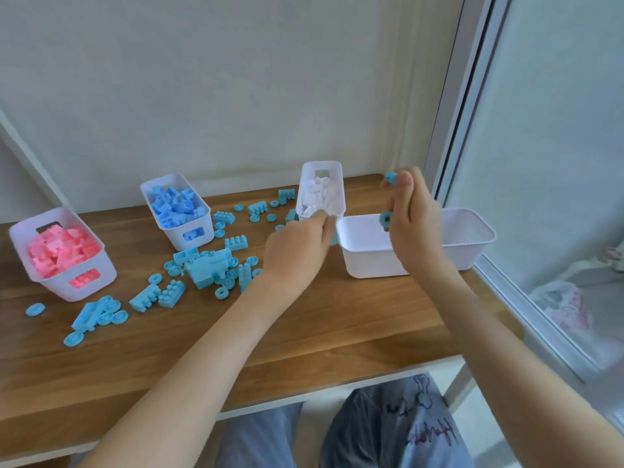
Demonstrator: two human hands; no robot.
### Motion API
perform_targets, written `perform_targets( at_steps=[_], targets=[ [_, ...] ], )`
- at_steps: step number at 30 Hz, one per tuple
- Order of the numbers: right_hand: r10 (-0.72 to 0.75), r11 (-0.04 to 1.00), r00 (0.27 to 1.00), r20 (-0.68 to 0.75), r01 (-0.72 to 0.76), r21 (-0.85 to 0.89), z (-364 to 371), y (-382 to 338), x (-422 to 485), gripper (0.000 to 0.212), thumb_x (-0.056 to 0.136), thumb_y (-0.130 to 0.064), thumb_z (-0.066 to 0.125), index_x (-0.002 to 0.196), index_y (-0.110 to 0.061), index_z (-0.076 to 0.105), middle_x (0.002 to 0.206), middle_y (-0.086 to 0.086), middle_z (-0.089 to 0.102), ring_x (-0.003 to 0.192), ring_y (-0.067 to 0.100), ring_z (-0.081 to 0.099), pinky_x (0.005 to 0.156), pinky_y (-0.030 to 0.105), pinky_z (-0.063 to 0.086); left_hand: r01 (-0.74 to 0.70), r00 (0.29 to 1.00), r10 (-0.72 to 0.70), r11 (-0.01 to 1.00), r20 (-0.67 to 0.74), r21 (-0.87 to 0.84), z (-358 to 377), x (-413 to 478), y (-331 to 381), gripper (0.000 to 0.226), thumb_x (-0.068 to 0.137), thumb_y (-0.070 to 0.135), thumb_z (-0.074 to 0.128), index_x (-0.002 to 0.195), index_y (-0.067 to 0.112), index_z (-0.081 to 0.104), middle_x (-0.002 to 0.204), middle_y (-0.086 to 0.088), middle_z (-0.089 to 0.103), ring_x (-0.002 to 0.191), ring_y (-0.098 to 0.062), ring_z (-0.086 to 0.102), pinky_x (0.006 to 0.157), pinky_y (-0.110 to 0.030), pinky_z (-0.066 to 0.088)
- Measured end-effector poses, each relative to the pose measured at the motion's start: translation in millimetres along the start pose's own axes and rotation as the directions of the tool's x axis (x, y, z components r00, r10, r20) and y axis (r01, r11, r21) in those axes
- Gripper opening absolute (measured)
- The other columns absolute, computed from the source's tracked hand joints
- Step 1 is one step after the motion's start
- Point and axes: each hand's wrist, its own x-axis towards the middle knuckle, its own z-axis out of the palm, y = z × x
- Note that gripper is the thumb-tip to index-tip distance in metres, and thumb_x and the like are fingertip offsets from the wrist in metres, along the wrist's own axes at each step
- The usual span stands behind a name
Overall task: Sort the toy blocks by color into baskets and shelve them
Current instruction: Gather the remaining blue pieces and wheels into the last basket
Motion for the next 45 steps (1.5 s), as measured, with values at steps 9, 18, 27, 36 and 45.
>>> perform_targets(
  at_steps=[9, 18, 27, 36, 45],
  targets=[
    [0.235, 0.871, 0.908, 0.345, -0.040, -0.489, -14.6, 52.5, 44.6, 0.029, 0.102, -0.027, 0.028, 0.107, -0.006, 0.047, 0.084, 0.012, 0.059, 0.072, 0.033, 0.058, 0.064, 0.043, 0.046, -0.178, 0.932, 0.168, 0.984, 0.322, 0.001, 44.6, 63.3, 61.3, 0.025, 0.102, 0.021, 0.036, 0.104, 0.011, 0.059, 0.075, 0.000, 0.050, 0.075, -0.024, 0.054, 0.062, -0.031, 0.033],
    [0.365, 0.828, 0.690, 0.625, 0.067, -0.557, -15.6, 64.6, 50.6, 0.022, 0.096, -0.031, 0.044, 0.096, -0.009, 0.044, 0.072, 0.000, 0.054, 0.066, 0.020, 0.051, 0.063, 0.032, 0.042, -0.051, 0.782, 0.129, 0.988, 0.610, -0.142, 40.7, 67.0, 40.9, 0.020, 0.099, 0.021, 0.037, 0.104, 0.017, 0.056, 0.098, -0.007, 0.060, 0.088, -0.023, 0.057, 0.080, -0.036, 0.050],
    [0.436, 0.797, 0.568, 0.698, 0.117, -0.592, -13.0, 46.8, 48.0, 0.021, 0.092, -0.033, 0.053, 0.104, -0.017, 0.049, 0.097, -0.001, 0.058, 0.086, 0.018, 0.058, 0.079, 0.032, 0.051, -0.005, 0.821, 0.112, 0.982, 0.560, -0.190, 21.3, 54.6, 28.9, 0.043, 0.092, -0.006, 0.045, 0.127, 0.017, 0.057, 0.121, -0.005, 0.059, 0.107, -0.020, 0.058, 0.092, -0.032, 0.051],
    [0.169, 0.893, 0.680, 0.713, 0.200, -0.403, 17.4, 7.0, 22.9, 0.019, 0.093, -0.021, 0.053, 0.109, -0.011, 0.056, 0.108, 0.003, 0.063, 0.103, 0.021, 0.058, 0.087, 0.029, 0.044, -0.016, 0.955, 0.102, 0.955, 0.277, -0.296, -6.0, 15.0, -11.8, 0.033, 0.096, 0.008, 0.040, 0.118, 0.019, 0.061, 0.112, -0.001, 0.062, 0.091, -0.014, 0.054, 0.063, -0.019, 0.039],
    [-0.054, 0.946, 0.623, 0.780, 0.282, -0.159, 104.8, -32.6, -25.6, 0.037, 0.095, -0.027, 0.050, 0.131, -0.018, 0.045, 0.132, -0.001, 0.051, 0.122, 0.017, 0.047, 0.100, 0.028, 0.038, 0.207, 0.974, -0.213, 0.975, -0.072, -0.082, -34.0, -39.7, -124.2, 0.024, 0.092, 0.007, 0.048, 0.111, 0.011, 0.063, 0.112, -0.002, 0.063, 0.105, -0.022, 0.056, 0.091, -0.033, 0.042]
  ],
)
